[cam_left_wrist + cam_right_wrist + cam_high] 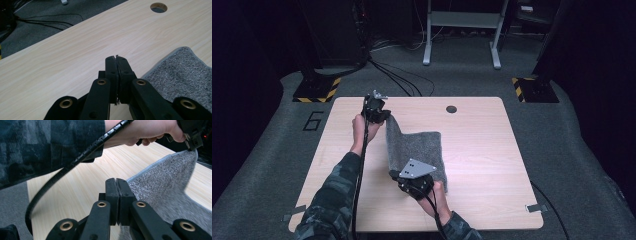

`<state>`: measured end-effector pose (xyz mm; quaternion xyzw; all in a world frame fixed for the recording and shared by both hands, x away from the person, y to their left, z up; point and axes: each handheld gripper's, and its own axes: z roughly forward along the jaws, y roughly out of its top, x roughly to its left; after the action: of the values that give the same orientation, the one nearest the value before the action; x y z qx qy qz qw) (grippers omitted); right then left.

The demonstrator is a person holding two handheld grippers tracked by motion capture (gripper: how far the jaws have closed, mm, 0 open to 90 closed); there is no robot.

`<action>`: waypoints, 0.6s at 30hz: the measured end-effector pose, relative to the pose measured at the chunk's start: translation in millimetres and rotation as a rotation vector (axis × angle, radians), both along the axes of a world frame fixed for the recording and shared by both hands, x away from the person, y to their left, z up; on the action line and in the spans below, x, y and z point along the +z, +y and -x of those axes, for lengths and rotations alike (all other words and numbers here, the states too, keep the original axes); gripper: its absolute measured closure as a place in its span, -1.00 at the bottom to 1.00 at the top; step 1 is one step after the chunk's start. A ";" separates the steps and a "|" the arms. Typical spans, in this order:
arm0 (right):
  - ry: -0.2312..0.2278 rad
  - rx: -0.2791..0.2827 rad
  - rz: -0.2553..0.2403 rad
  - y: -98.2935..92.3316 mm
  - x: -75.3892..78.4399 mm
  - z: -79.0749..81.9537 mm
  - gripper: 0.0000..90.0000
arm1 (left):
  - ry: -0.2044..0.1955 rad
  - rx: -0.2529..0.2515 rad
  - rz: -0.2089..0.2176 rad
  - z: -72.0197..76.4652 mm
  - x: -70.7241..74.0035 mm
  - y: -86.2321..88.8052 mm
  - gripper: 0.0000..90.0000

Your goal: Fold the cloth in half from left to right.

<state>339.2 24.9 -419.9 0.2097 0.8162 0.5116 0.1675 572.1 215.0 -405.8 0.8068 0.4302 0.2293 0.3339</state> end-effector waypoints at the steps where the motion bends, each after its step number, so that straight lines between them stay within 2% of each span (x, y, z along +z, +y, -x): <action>1: 0.005 -0.010 0.000 -2.0 -1.7 0.8 0.98 | 0.003 -0.005 0.001 -0.7 -1.3 -3.1 0.97; 7: 0.019 -0.033 0.026 -12.0 -11.0 3.3 0.98 | 0.016 -0.028 0.003 -5.5 -6.5 -20.2 0.96; 13: 0.020 -0.058 0.053 -20.2 -16.2 5.1 0.97 | 0.012 -0.056 -0.002 -8.6 -11.1 -40.9 0.96; 18: 0.021 -0.105 0.084 -28.8 -20.1 8.0 0.97 | 0.017 -0.083 -0.009 -12.4 -18.0 -59.6 0.96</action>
<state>331.3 -3.9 -440.0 0.2503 0.8265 0.4652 0.1944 584.5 155.4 -423.8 0.8274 0.3981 0.2105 0.3357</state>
